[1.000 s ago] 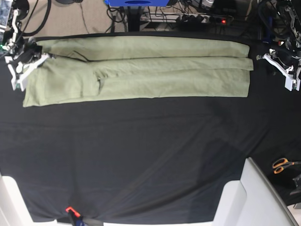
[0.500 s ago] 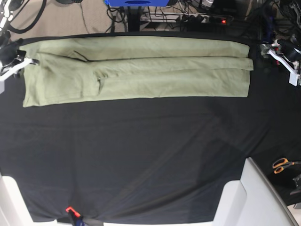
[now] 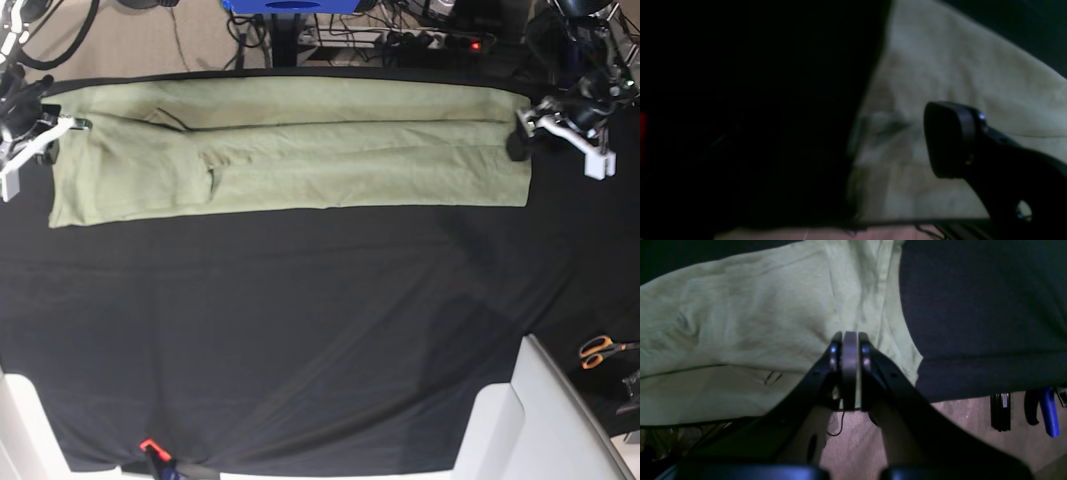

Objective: Fold the T-shirt properly
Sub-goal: 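Grasp the strip end with the left gripper and fold it inward, then move the left gripper over the strip and press the fold flat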

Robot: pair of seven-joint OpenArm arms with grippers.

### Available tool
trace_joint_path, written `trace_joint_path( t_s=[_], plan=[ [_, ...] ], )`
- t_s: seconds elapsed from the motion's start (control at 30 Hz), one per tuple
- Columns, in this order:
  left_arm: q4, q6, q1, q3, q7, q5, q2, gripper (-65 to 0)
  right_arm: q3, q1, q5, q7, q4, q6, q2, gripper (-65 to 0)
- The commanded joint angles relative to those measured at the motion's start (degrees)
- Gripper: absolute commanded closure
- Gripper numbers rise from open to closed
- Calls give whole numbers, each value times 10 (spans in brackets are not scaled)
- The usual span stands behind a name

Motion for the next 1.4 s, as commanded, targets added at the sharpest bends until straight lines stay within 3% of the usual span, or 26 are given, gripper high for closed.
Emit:
trace_joint_path(
  t_s=[0.0, 0.37, 0.4, 0.5, 0.57, 0.83, 1.0, 1.17, 1.37],
  plan=[
    [-1, -6, -2, 19, -1, -3, -4, -650, 3, -1, 4, 11, 8, 4, 5, -14],
    [-109, -6, -24, 91, -74, -3, 6, -650, 3, -2, 4, 11, 8, 4, 5, -14],
    [-109, -6, -25, 91, -74, -3, 5, -568, 3, -3, 4, 11, 7, 4, 5, -14],
    [-110, -6, -29, 90, -75, -3, 2, -211, 3, -3, 4, 11, 7, 4, 5, -14],
    [-110, -6, -31, 90, -75, -3, 1, -7, 3, -3, 4, 11, 7, 5, 5, -14],
    [-101, -6, -46, 90, -76, -3, -30, 0, 3, -8, 4, 10, 8, 5, 4, -14],
    [-48, -3, -35, 24, -76, 1, -48, 0, 3, -9, 4, 9, 7, 5, 4, -14],
    [83, 57, -10, 22, -76, 121, -37, 0, 3, -9, 4, 8, 7, 6, 4, -14],
    [228, 136, 15, 34, -75, 327, 75, 0, 3, -9, 4, 7, 7, 6, 3, -14]
  ],
)
